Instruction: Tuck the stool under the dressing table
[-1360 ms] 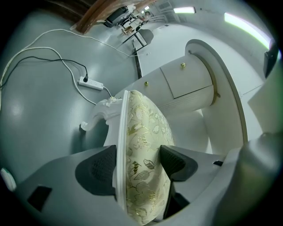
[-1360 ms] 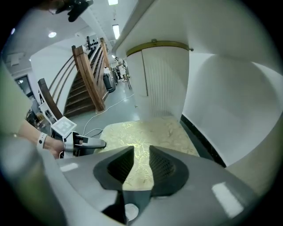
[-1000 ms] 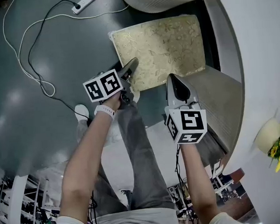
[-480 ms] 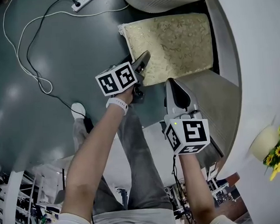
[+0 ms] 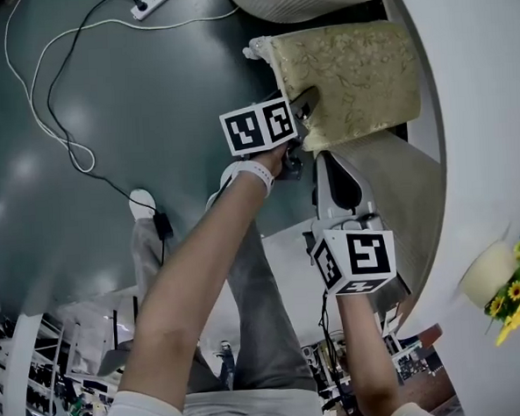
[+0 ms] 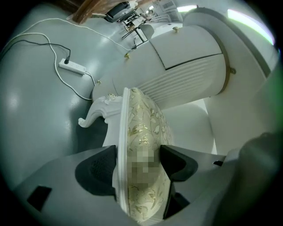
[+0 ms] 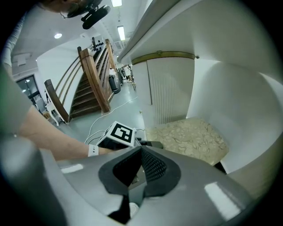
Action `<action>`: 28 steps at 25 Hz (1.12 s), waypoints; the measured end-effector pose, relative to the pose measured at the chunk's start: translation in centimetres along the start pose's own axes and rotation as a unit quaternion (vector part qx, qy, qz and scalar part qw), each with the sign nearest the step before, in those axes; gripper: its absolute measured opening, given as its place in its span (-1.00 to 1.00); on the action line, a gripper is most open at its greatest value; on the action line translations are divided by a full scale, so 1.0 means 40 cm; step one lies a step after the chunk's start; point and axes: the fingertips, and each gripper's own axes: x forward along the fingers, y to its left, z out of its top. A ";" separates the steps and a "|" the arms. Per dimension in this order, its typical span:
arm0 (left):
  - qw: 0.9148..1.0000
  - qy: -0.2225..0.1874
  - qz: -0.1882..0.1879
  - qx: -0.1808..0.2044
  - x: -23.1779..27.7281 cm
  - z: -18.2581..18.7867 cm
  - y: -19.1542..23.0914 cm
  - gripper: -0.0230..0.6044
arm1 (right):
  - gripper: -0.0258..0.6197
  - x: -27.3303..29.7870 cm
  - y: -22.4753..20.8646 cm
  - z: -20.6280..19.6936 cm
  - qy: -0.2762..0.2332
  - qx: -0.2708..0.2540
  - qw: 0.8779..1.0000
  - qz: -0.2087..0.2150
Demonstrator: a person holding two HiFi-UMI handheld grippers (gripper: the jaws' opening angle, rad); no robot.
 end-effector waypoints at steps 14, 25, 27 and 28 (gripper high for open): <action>0.986 0.149 -0.036 0.060 0.029 -0.027 -0.054 -0.24 | -0.88 -0.039 -0.033 0.026 -0.017 0.007 1.000 -0.025; 0.962 0.174 0.021 0.208 -0.282 -0.032 -0.038 -0.90 | -0.88 -0.130 0.114 0.129 -0.036 -0.007 0.999 -0.011; 0.959 0.169 0.018 0.225 -0.336 -0.014 -0.070 -0.90 | -0.88 -0.151 0.137 0.153 -0.043 -0.009 0.999 -0.012; 0.958 0.168 0.016 0.231 -0.367 -0.015 -0.086 -0.90 | -0.88 -0.167 0.149 0.158 -0.043 -0.008 0.999 -0.014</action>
